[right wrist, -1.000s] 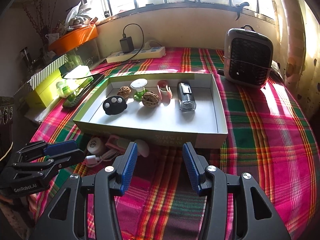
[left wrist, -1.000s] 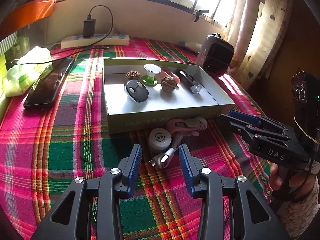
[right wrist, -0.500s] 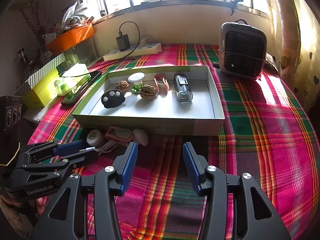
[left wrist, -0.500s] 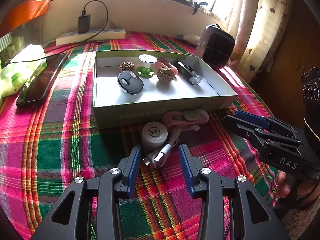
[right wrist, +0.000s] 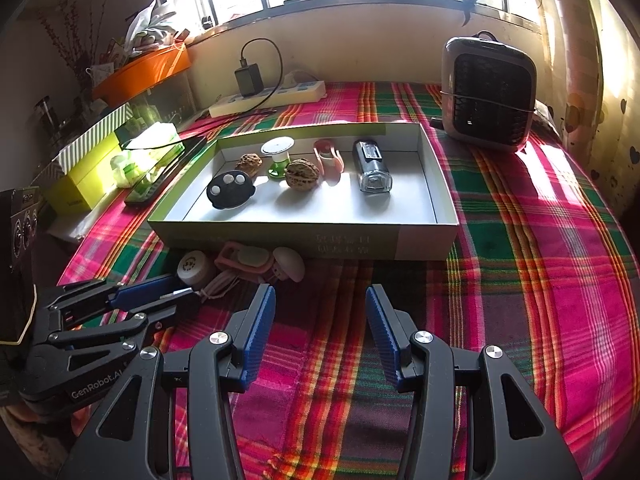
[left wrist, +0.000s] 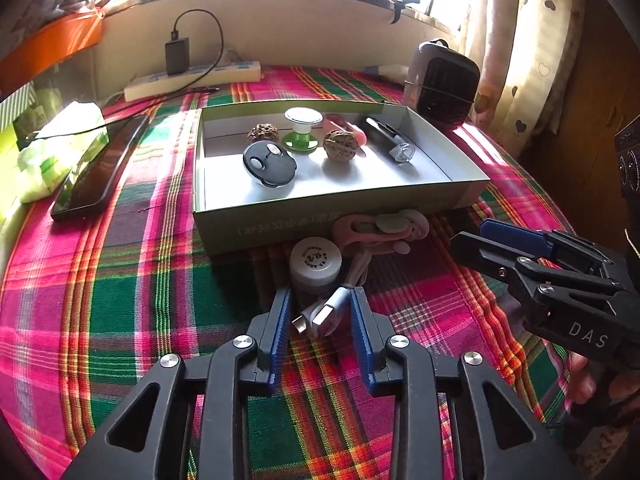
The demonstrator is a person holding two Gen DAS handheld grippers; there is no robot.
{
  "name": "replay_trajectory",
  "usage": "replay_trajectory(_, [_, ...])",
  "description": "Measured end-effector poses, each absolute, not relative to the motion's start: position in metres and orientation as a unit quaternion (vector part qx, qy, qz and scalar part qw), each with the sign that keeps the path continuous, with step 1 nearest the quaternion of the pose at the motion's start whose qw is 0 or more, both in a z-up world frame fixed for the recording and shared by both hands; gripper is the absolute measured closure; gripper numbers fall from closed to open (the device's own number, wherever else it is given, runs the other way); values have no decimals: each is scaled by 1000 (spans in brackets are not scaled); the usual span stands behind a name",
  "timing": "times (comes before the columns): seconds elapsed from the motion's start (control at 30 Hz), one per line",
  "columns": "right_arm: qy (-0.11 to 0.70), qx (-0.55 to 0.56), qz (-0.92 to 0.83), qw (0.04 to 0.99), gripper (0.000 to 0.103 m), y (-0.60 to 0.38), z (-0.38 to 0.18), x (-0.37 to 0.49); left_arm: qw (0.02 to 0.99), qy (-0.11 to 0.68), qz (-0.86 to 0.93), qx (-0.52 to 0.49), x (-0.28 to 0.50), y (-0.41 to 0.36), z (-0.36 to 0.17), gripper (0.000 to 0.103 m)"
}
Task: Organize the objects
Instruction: 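Withdraw both grippers from the box toward the remaining items, then grasp the white cable with left gripper while right gripper grasps the white round container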
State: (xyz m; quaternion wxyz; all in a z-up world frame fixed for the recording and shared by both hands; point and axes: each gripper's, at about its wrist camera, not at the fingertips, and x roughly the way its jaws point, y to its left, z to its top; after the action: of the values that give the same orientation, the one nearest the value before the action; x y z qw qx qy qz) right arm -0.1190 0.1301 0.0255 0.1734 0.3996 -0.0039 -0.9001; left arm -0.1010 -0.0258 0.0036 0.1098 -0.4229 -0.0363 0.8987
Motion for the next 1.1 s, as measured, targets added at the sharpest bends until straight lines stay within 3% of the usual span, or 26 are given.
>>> replay_trajectory(1.1, [58, 410, -871, 264, 54, 44, 14, -122, 8, -122, 903, -411, -70, -116, 2, 76])
